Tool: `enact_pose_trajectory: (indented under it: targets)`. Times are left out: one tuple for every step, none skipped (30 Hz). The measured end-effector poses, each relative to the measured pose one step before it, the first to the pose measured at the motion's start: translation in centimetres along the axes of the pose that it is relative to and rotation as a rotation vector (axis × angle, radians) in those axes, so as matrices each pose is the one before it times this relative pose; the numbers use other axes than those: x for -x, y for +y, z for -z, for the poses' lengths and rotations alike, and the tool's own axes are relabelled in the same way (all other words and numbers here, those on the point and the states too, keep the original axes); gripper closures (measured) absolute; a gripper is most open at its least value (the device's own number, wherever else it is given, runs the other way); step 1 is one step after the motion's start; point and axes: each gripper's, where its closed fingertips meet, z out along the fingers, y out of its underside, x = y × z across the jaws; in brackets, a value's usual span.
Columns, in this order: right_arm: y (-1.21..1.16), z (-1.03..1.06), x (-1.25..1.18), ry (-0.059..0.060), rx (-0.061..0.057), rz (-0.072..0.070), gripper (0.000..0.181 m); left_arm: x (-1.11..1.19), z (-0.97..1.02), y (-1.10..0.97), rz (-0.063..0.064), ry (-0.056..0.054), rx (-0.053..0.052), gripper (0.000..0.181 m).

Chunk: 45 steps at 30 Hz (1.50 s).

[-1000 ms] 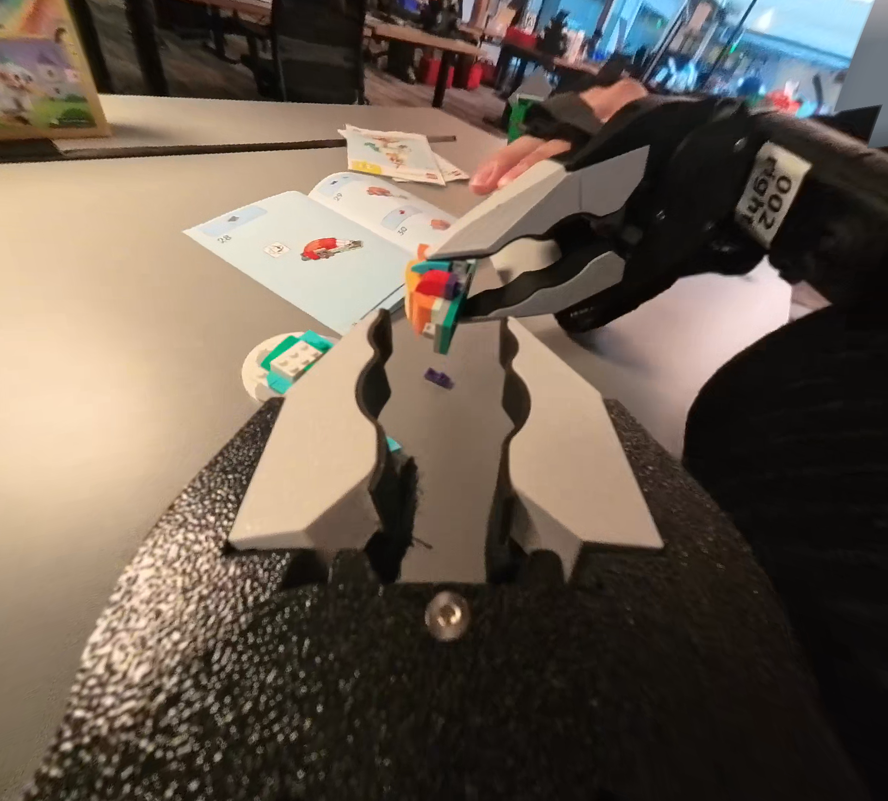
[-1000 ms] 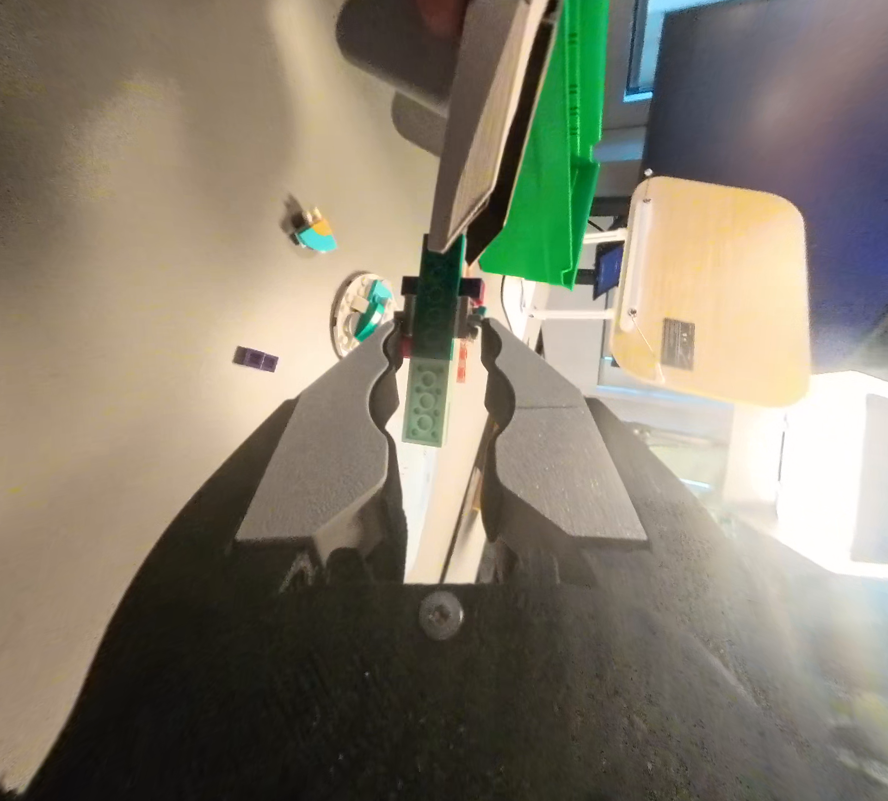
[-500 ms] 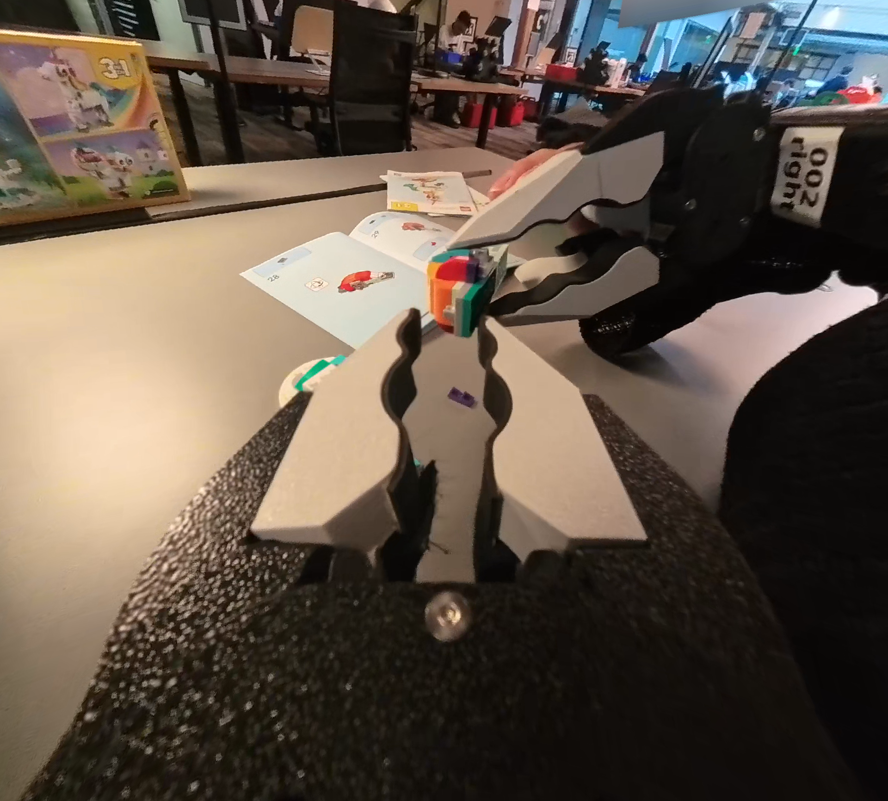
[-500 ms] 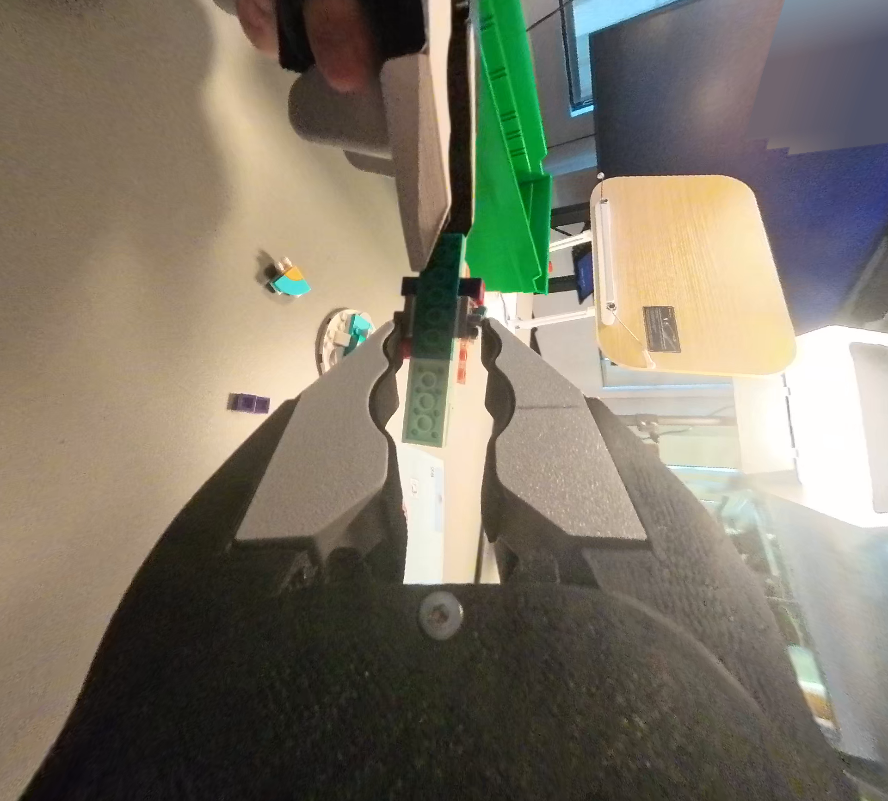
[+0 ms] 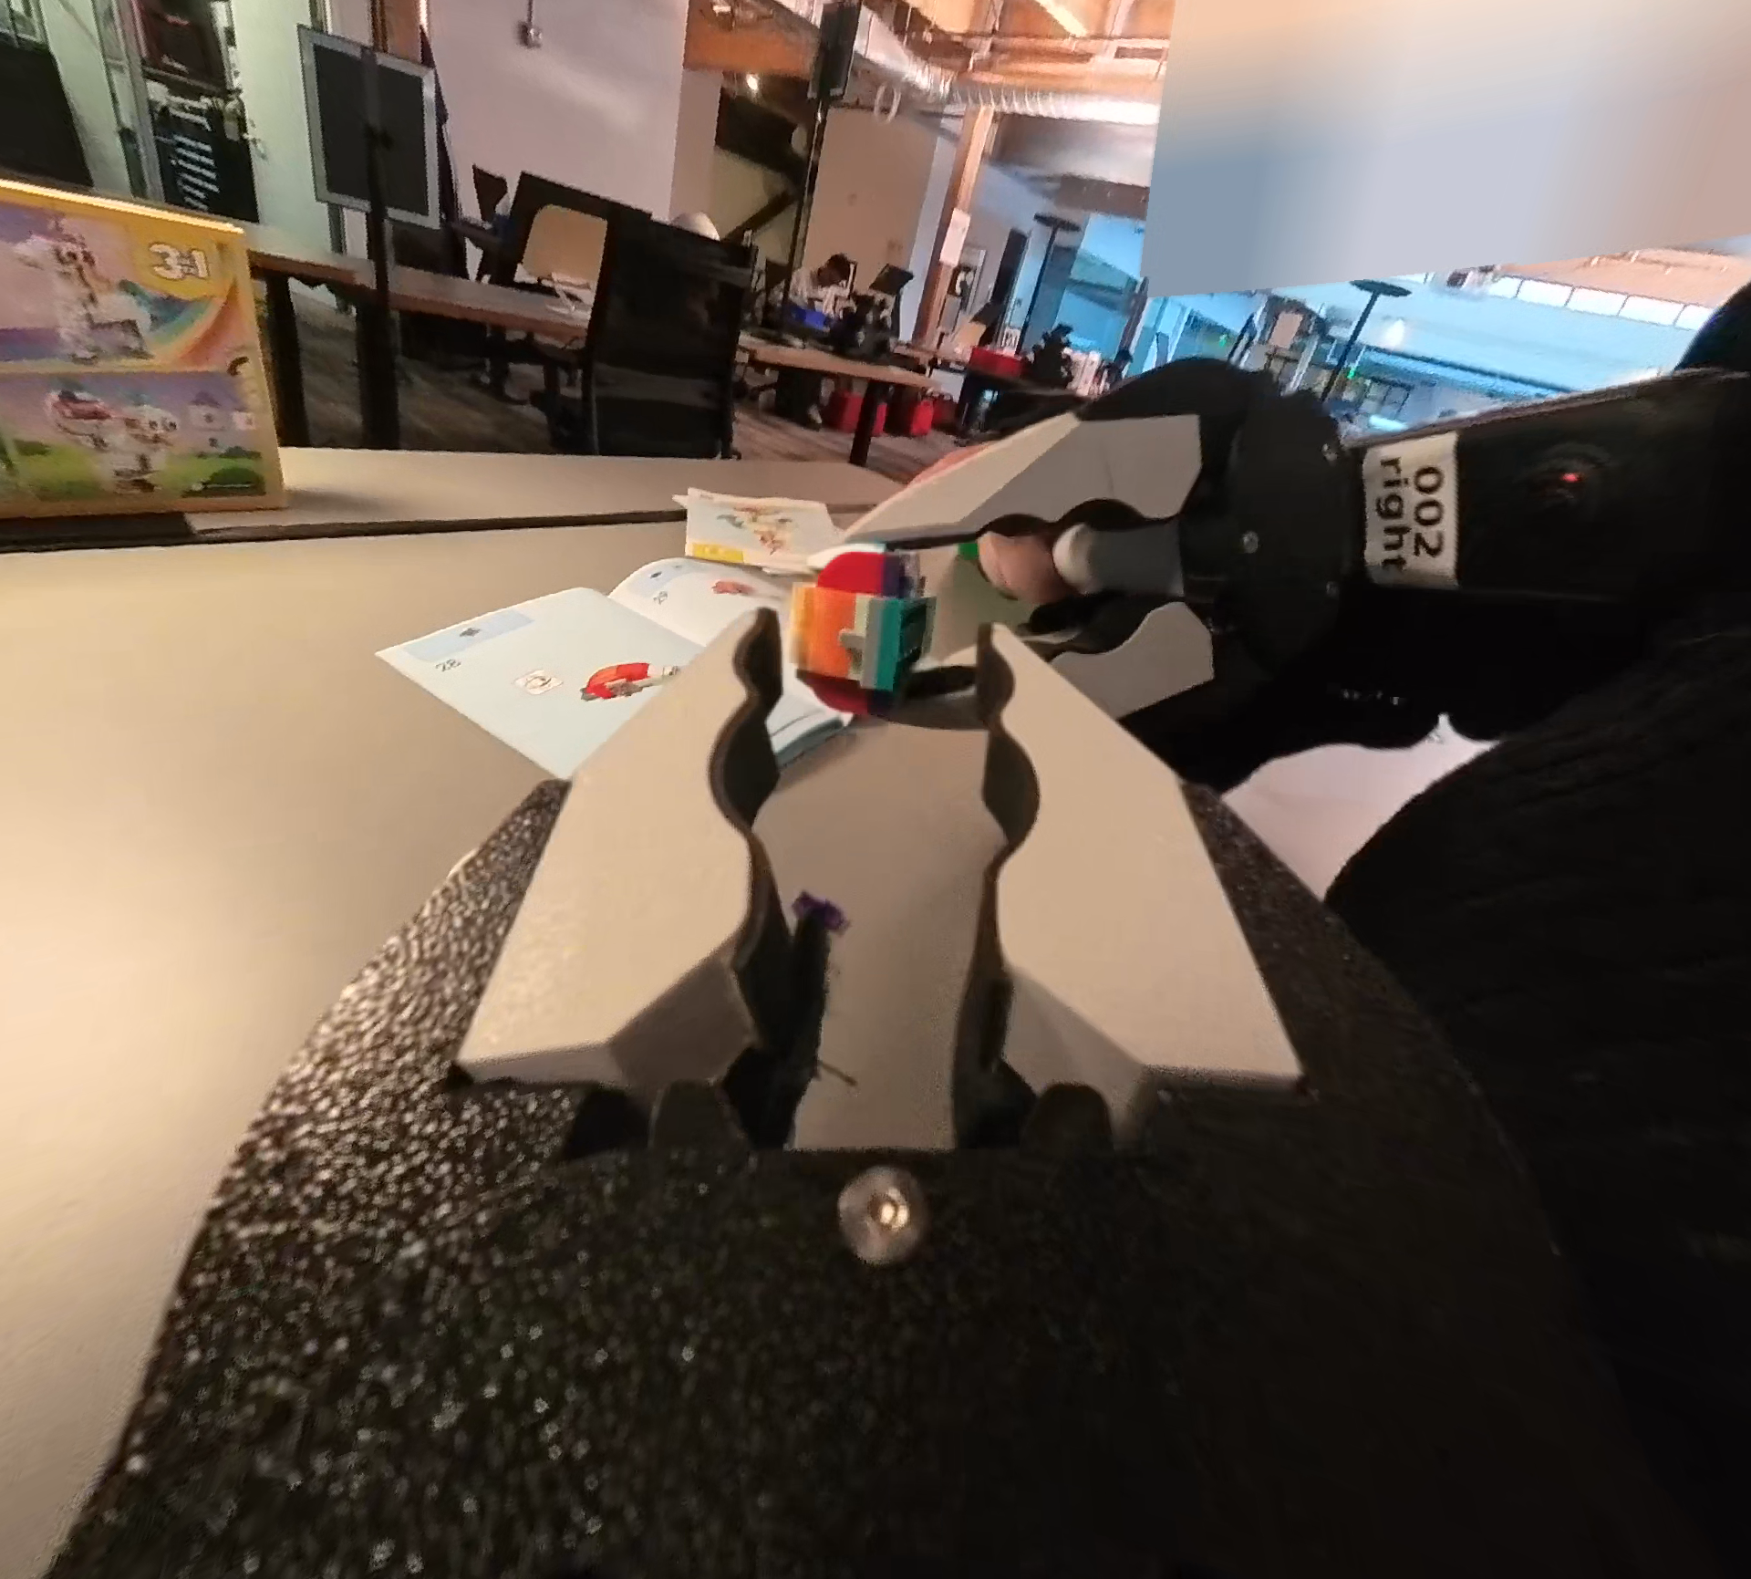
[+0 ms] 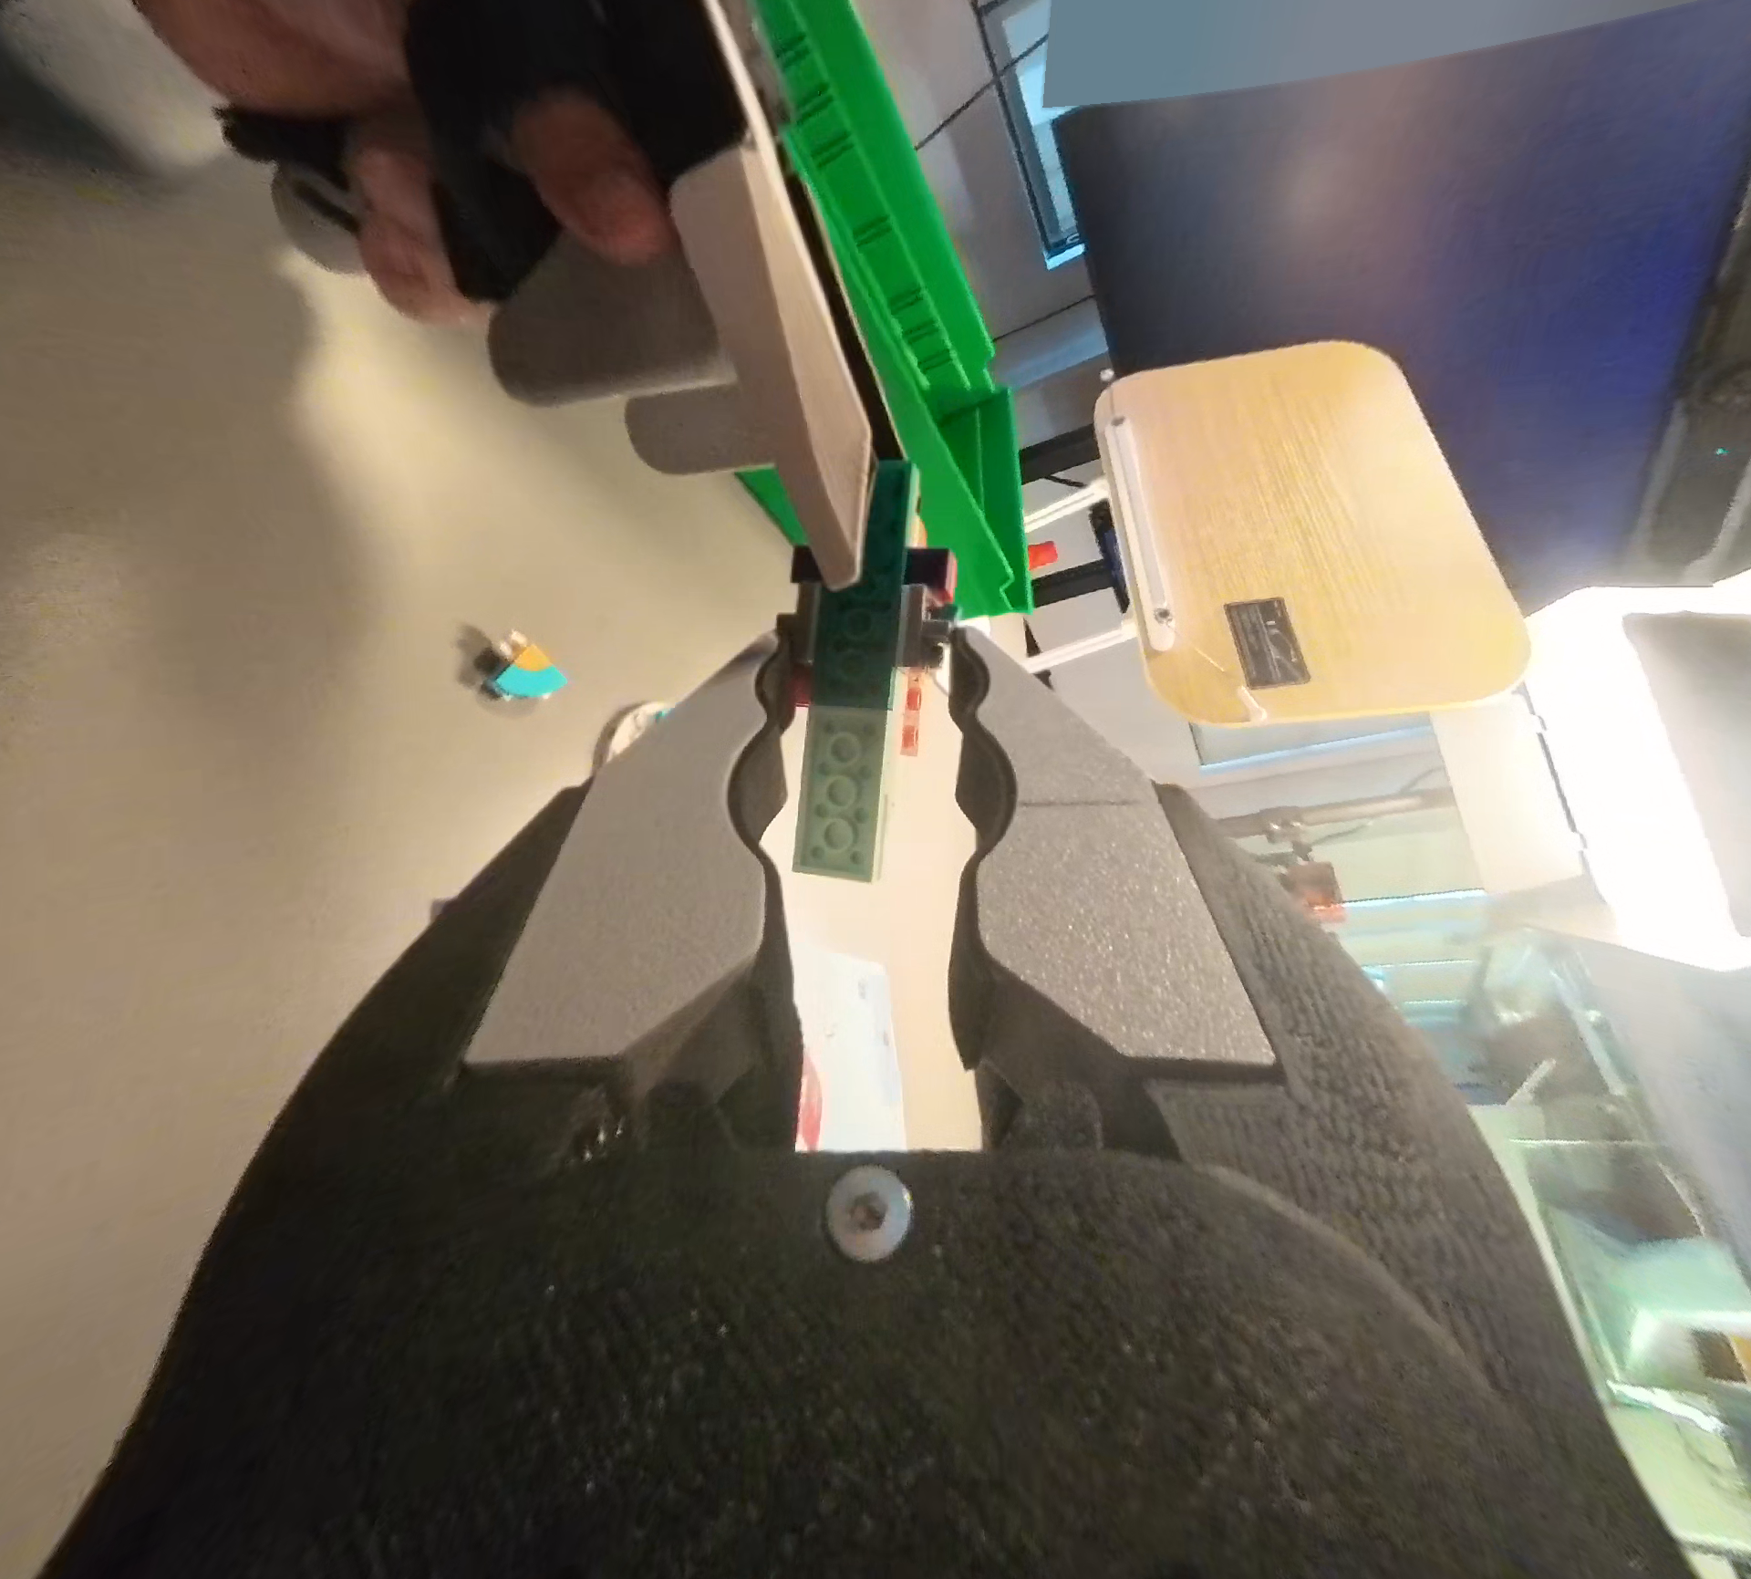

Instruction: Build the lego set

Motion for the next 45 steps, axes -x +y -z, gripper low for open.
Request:
enact_pose_trajectory:
  targets:
    - [-0.306,-0.003,-0.251,0.0222,-0.0086,-0.0120,0.150,-0.023,-0.032,-0.185,0.0077,0.0037,-0.0142,0.144]
    - [-0.347,-0.005,-0.275,0.0215,-0.0130,-0.0158,0.150,-0.098,-0.065,-0.164,0.0147,0.0100,-0.0111,0.144]
    - [-0.407,0.015,-0.251,0.0200,-0.0182,-0.0124,0.150,-0.166,-0.033,-0.357,0.0131,0.0136,-0.0227,0.142]
    - [-0.409,0.057,-0.324,0.0272,-0.0169,-0.0029,0.150,-0.047,0.084,-0.579,0.0024,0.0030,-0.0372,0.145]
    - [-0.508,0.060,-0.227,0.0200,-0.0217,0.0031,0.150,-0.065,0.146,-0.603,-0.0135,0.0016,-0.0371,0.149]
    - [-0.482,0.068,-0.071,0.0103,-0.0180,0.0076,0.151,-0.131,0.144,-0.600,-0.0178,0.0016,-0.0327,0.154]
    - [-0.425,0.062,-0.142,0.0135,-0.0167,0.0075,0.151,-0.151,0.097,-0.405,-0.0243,0.0011,-0.0173,0.156]
    - [-0.286,0.086,-0.122,0.0106,-0.0125,0.0086,0.151,-0.201,0.051,-0.268,-0.0237,0.0046,-0.0069,0.156]
    - [-0.174,0.080,-0.042,0.0009,-0.0071,0.0084,0.151,-0.115,0.051,-0.128,-0.0205,0.0016,0.0052,0.157]
    - [-0.062,0.087,0.098,-0.0034,0.0007,0.0203,0.151,-0.040,0.027,0.010,-0.0149,-0.0017,0.0184,0.157]
    - [-0.039,0.071,0.045,-0.0020,0.0017,0.0377,0.150,-0.049,0.042,0.021,-0.0127,-0.0011,0.0230,0.157]
    - [-0.020,0.071,0.047,-0.0039,0.0062,0.0499,0.150,-0.049,0.022,0.019,-0.0177,-0.0074,0.0243,0.157]
    - [-0.065,0.097,-0.011,-0.0051,0.0024,0.0427,0.150,-0.091,0.034,-0.056,-0.0185,-0.0072,0.0202,0.158]
    - [-0.121,0.121,-0.061,-0.0038,-0.0005,0.0339,0.149,-0.126,0.027,-0.154,-0.0158,-0.0048,0.0141,0.158]
    - [-0.036,0.087,-0.062,-0.0079,0.0025,0.0351,0.149,-0.070,-0.004,-0.085,-0.0121,-0.0076,0.0169,0.158]
    - [0.003,0.092,-0.039,-0.0109,0.0003,0.0353,0.149,-0.054,-0.016,-0.068,-0.0121,-0.0061,0.0150,0.158]
    - [-0.003,0.097,-0.032,-0.0094,0.0001,0.0345,0.147,-0.061,-0.023,-0.083,-0.0058,-0.0035,0.0125,0.158]
    - [0.013,0.090,-0.033,-0.0094,0.0010,0.0286,0.147,-0.040,-0.023,-0.056,-0.0053,-0.0028,0.0118,0.158]
    - [0.029,0.072,0.048,-0.0130,0.0017,0.0253,0.149,-0.031,-0.048,0.021,-0.0066,-0.0029,0.0142,0.158]
    - [0.058,0.076,0.051,-0.0105,0.0021,0.0240,0.148,-0.010,-0.047,0.041,-0.0040,-0.0033,0.0124,0.158]
    - [0.057,0.090,0.090,-0.0119,0.0027,0.0189,0.148,-0.038,-0.059,0.052,-0.0003,-0.0017,0.0120,0.158]
    - [0.066,0.107,0.116,-0.0121,0.0020,0.0203,0.148,-0.051,-0.065,0.079,0.0029,0.0013,0.0114,0.158]
    - [0.028,0.127,0.082,-0.0114,-0.0009,0.0248,0.148,-0.078,-0.054,0.055,0.0078,0.0030,0.0107,0.158]
    - [0.044,0.091,0.053,-0.0092,-0.0002,0.0211,0.148,-0.070,-0.042,-0.007,0.0007,0.0005,0.0068,0.158]
    - [0.042,0.106,-0.028,-0.0082,0.0013,0.0210,0.148,-0.063,-0.032,-0.053,-0.0058,-0.0022,0.0040,0.158]
    - [0.042,0.053,0.043,-0.0096,0.0023,0.0239,0.149,-0.039,-0.045,-0.018,-0.0072,-0.0021,0.0065,0.159]
    - [0.052,0.088,0.035,-0.0116,0.0038,0.0209,0.149,-0.015,-0.052,0.018,-0.0033,-0.0007,0.0080,0.159]
    - [0.048,0.053,0.133,-0.0128,0.0030,0.0204,0.149,-0.025,-0.044,0.062,-0.0008,0.0004,0.0078,0.159]
    - [0.051,0.068,0.120,-0.0193,0.0028,0.0227,0.150,-0.030,-0.082,0.155,-0.0013,0.0013,0.0123,0.159]
    - [0.080,0.087,0.186,-0.0198,0.0023,0.0217,0.150,-0.058,-0.072,0.184,-0.0034,0.0017,0.0115,0.159]
    - [0.023,0.050,0.173,-0.0160,-0.0003,0.0184,0.150,-0.058,-0.055,0.165,-0.0035,0.0007,0.0095,0.159]
    - [0.041,0.006,0.199,-0.0151,0.0002,0.0175,0.150,-0.018,-0.064,0.175,-0.0062,-0.0016,0.0096,0.159]
    - [0.039,-0.019,0.237,-0.0149,-0.0005,0.0129,0.150,-0.002,-0.064,0.234,-0.0039,-0.0002,0.0105,0.159]
    - [0.055,-0.062,0.310,-0.0172,-0.0011,-0.0103,0.150,0.025,-0.082,0.279,0.0019,0.0031,0.0143,0.159]
    - [0.022,-0.058,0.318,-0.0125,-0.0010,-0.0247,0.150,-0.015,-0.067,0.309,0.0122,0.0096,0.0156,0.159]
    - [-0.040,-0.027,0.312,-0.0064,-0.0027,-0.0246,0.150,-0.052,-0.055,0.298,0.0201,0.0150,0.0156,0.159]
    - [-0.092,-0.038,0.291,-0.0057,-0.0057,-0.0273,0.148,-0.035,-0.057,0.328,0.0224,0.0149,0.0180,0.159]
    - [-0.067,-0.028,0.306,-0.0079,-0.0032,-0.0118,0.148,-0.077,-0.073,0.301,0.0259,0.0159,0.0154,0.159]
    - [-0.068,-0.006,0.169,-0.0046,-0.0017,-0.0092,0.147,-0.027,-0.053,0.168,0.0227,0.0111,0.0062,0.159]
    - [-0.015,-0.013,0.098,-0.0039,-0.0021,-0.0075,0.147,-0.017,-0.022,0.126,0.0131,0.0074,0.0049,0.159]
    - [-0.026,-0.009,0.045,-0.0017,-0.0029,-0.0024,0.147,-0.032,-0.012,0.077,0.0018,0.0041,0.0057,0.159]
    - [-0.001,-0.022,-0.021,0.0007,-0.0010,-0.0051,0.147,-0.013,0.007,0.011,-0.0046,0.0004,0.0042,0.159]
    - [-0.015,-0.002,-0.033,0.0000,-0.0012,-0.0040,0.147,-0.021,0.025,-0.002,-0.0048,0.0011,0.0038,0.159]
    - [0.005,0.003,-0.037,0.0014,-0.0008,-0.0015,0.147,-0.022,0.030,-0.060,-0.0050,0.0013,0.0001,0.159]
    - [-0.030,-0.006,-0.054,-0.0062,-0.0035,-0.0061,0.147,-0.038,0.017,0.005,-0.0098,-0.0001,0.0037,0.159]
